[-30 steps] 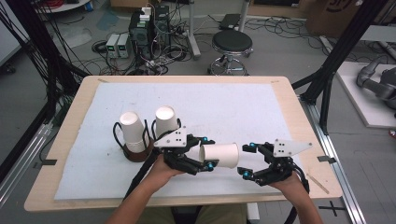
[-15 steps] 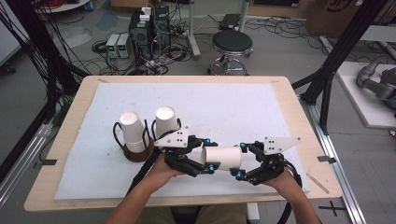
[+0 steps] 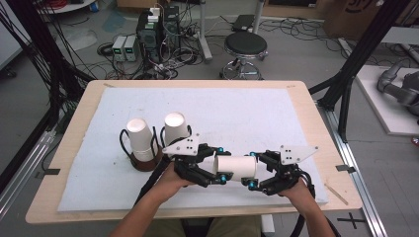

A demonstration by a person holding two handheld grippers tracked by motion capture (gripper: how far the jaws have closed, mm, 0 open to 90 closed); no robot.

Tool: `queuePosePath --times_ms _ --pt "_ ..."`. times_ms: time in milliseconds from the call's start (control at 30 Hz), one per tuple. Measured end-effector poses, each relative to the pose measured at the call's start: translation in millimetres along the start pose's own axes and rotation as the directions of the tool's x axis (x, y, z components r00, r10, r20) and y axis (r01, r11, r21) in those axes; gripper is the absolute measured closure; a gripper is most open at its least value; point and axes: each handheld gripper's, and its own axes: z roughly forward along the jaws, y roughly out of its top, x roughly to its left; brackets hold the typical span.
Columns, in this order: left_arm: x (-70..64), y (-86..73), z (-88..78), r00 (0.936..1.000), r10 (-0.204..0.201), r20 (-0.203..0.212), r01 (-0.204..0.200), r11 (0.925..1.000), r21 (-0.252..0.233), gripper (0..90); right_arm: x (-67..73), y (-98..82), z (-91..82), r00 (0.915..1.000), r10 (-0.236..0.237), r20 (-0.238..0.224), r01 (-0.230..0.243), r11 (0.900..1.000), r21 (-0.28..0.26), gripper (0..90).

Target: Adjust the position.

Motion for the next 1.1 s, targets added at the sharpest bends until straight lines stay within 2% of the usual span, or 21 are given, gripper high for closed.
queuePosePath --times_ms 300,400,500,567,600,667,733,800,933,1100 --pt "-0.2 -0.4 0.0 0.9998 -0.015 0.016 0.015 0.9999 -0.008 36.3 -0.7 -0.2 -5.8 0.9995 0.002 -0.032 -0.004 0.999 -0.042 36.3" --pt "-1.5 -0.7 0.7 0.9998 -0.010 0.018 0.010 0.9999 0.010 36.3 0.0 0.2 -7.7 0.9991 0.007 -0.041 -0.008 1.000 -0.029 38.4" --pt "-3.1 -1.1 1.7 0.9998 -0.007 0.020 0.007 0.9998 0.020 36.1 0.3 1.7 -9.0 0.9990 -0.007 -0.043 0.006 1.000 -0.013 39.1" --pt "-4.3 -0.9 2.1 1.0000 0.002 0.010 -0.002 0.9997 0.024 35.9 0.9 3.5 -9.8 0.9989 -0.010 -0.045 0.010 1.000 -0.005 39.1" --pt "-5.2 -0.7 2.5 0.9999 0.008 -0.010 -0.007 0.9995 0.030 34.6 1.0 4.4 -10.3 0.9990 -0.010 -0.044 0.010 1.000 0.001 39.0" --pt "-6.1 -0.4 3.7 0.9990 -0.007 -0.045 0.010 0.9980 0.063 24.5 0.8 6.0 -11.2 0.9991 -0.008 -0.042 0.008 1.000 0.009 39.0" --pt "-6.5 -0.5 4.4 0.9988 -0.023 -0.042 0.027 0.9960 0.085 18.1 0.5 7.4 -12.7 0.9994 -0.007 -0.033 0.008 1.000 0.024 39.0" --pt "-7.2 -0.2 4.4 0.9991 -0.014 -0.041 0.018 0.9948 0.101 17.6 -0.1 8.9 -14.7 0.9998 0.000 -0.019 0.001 0.999 0.042 38.7" --pt "-8.0 1.6 5.1 0.9977 0.012 -0.066 -0.002 0.9905 0.137 16.0 -0.2 15.1 -19.8 1.0000 0.008 -0.001 -0.008 0.997 0.083 38.5" --pt "-8.9 6.3 7.4 0.9943 0.053 -0.093 -0.033 0.9799 0.197 16.0 2.5 30.3 -22.3 0.9992 -0.024 0.031 0.017 0.980 0.198 38.0"
